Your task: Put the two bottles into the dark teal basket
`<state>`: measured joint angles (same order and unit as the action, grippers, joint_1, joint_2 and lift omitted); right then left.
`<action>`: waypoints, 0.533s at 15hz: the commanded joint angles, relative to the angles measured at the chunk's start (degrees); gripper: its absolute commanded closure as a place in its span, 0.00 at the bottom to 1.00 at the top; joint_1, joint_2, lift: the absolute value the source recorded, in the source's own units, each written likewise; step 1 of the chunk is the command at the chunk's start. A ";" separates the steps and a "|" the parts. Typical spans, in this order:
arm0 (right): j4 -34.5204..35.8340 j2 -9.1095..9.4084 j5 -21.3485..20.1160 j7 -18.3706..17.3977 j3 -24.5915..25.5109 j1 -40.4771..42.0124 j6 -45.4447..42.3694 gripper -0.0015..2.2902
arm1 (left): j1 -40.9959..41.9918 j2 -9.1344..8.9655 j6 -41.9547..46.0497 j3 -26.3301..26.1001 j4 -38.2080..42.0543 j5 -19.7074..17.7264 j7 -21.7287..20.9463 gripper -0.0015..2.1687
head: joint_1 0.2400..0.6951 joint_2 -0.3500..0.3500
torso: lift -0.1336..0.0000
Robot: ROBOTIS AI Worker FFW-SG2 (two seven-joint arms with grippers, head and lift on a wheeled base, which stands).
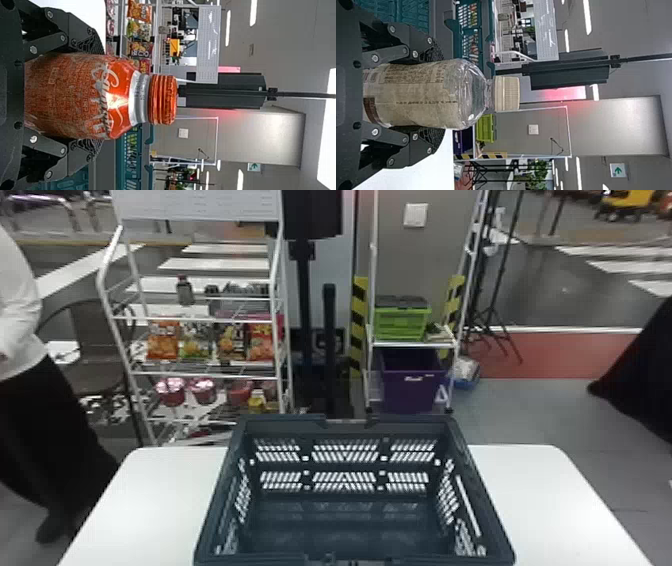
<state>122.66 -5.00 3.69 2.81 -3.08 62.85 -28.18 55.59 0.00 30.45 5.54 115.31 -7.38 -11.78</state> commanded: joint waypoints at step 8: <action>0.03 0.07 0.09 0.00 0.00 -0.01 -0.16 0.70 | 0.13 -0.15 0.00 0.00 0.36 0.00 0.00 0.99 | 0.57 0.50 | 1.00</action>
<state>122.70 -4.96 3.78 2.81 -3.08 62.93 -28.34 55.71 0.00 30.45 5.54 115.66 -7.38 -11.78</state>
